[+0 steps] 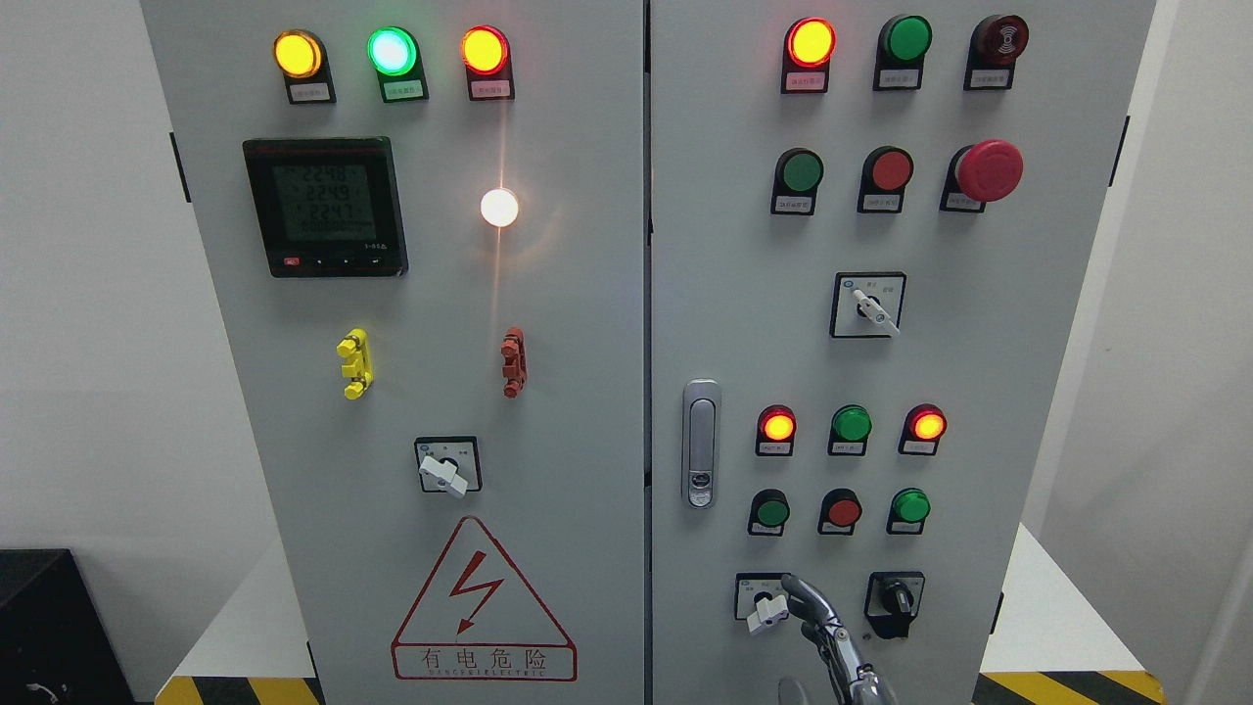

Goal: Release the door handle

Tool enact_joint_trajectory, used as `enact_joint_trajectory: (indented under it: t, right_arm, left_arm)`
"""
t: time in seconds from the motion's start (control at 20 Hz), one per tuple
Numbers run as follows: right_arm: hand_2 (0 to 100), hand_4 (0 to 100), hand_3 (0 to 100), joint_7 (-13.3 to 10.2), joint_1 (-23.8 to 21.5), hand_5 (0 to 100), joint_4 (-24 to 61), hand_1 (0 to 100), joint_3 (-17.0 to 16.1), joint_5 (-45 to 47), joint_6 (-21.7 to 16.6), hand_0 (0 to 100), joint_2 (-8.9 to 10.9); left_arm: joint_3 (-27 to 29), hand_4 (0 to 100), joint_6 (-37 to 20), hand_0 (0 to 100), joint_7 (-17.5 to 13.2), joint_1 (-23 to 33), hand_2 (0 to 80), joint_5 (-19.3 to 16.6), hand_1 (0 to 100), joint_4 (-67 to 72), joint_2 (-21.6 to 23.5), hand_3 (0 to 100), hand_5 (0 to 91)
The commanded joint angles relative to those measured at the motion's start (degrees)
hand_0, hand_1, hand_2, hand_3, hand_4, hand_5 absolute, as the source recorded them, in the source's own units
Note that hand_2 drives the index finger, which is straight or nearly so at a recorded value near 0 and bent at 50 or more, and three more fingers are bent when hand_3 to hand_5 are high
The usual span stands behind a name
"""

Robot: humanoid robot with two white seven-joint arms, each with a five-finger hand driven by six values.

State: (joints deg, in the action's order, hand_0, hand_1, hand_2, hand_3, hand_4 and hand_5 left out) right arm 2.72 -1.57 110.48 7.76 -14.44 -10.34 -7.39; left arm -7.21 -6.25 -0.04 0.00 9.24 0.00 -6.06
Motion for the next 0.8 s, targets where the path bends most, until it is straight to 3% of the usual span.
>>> enact_joint_trajectory:
  t: [0.0,0.1,0.25,0.75]
  right_arm:
    - [0,87,80,-1.2,1.8,92,0.1,23,0.1,-1.3,2.2,39,-0.08]
    - [0,96,89,-2.0,2.3,100,0.0,24,0.1,-4.6,2.9,40,-0.08]
    - [0,100,98,-2.5,2.3,100,-0.4,26,0.2,-10.7,2.9,39,0.01]
    - [4,100,100,-6.8,5.3,100,-4.1,28,0.3,-29.0,2.3,33,0.1]
  left_arm:
    - [0.0,0,0.0,12,0.0,-1.5,0.0,0.0,56,1.7,0.0,0,0.0]
    - [0.0,0,0.0,12,0.0,-1.5,0.0,0.0,56,1.7,0.0,0,0.0]
    - [0.0,0,0.0,12,0.0,-1.5,0.0,0.0,56,1.7,0.0,0,0.0]
    - [0.0,0,0.0,12,0.0,-1.5,0.0,0.0,56,1.7,0.0,0,0.0]
